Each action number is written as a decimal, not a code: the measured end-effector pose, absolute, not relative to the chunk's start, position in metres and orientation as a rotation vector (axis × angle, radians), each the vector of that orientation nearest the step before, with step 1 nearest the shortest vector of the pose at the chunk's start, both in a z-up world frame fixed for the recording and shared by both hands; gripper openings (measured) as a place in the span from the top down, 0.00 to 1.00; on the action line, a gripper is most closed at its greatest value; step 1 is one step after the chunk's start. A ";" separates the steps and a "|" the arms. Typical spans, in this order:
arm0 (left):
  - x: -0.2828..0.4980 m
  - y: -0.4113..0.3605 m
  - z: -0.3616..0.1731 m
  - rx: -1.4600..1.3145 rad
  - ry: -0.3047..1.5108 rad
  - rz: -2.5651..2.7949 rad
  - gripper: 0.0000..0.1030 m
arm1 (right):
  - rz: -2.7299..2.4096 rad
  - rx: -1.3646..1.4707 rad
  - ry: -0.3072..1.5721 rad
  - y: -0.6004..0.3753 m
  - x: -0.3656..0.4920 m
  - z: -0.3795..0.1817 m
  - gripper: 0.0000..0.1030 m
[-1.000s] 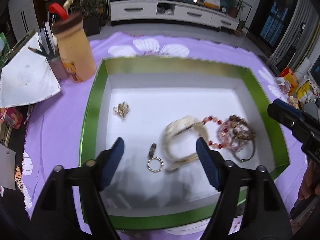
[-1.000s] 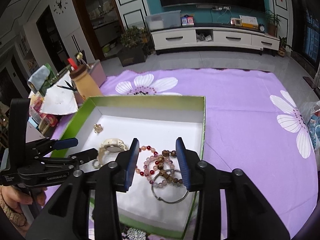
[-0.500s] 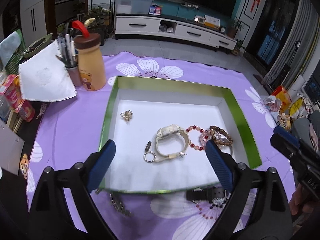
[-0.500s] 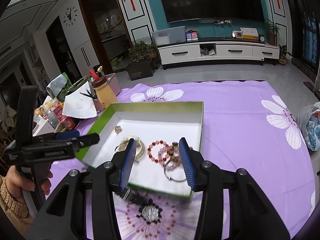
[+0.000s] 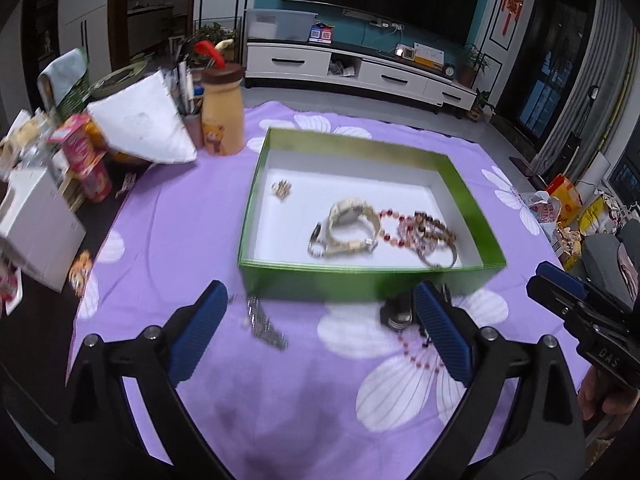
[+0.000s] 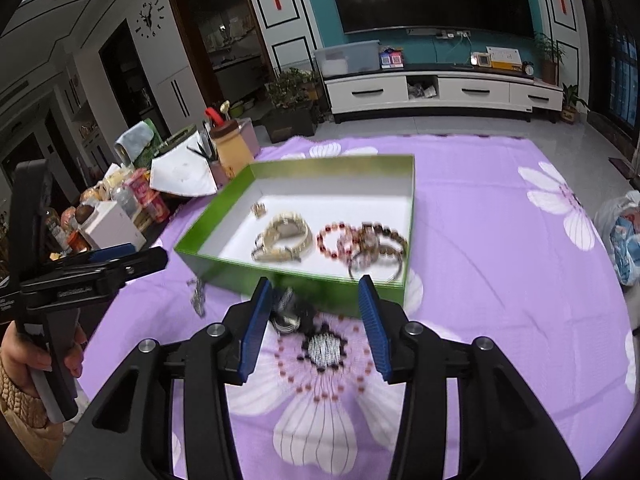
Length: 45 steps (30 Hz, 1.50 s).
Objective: Organize jewelry
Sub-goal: 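Withdraw both tools from the box toward the black watch and silver chain, then grasp the silver chain bracelet with the left tool while the right tool grasps the black watch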
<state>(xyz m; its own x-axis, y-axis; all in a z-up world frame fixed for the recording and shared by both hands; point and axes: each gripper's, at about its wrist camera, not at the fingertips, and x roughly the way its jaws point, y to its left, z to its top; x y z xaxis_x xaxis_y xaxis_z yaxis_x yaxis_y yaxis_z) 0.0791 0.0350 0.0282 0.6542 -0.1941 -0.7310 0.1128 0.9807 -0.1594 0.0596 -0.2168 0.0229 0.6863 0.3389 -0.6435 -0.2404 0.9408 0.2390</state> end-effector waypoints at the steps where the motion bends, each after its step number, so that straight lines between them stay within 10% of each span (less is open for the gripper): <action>1: 0.076 0.037 0.026 -0.111 0.841 -0.171 0.07 | 0.323 0.142 0.755 -0.217 0.057 0.020 0.56; 29: 0.059 0.080 -0.036 -0.233 0.880 -0.121 0.07 | 0.346 0.186 0.879 -0.209 0.062 -0.042 0.56; 45: 0.113 0.059 -0.063 -0.111 0.920 -0.089 0.30 | 0.337 0.195 0.896 -0.181 0.101 -0.063 0.63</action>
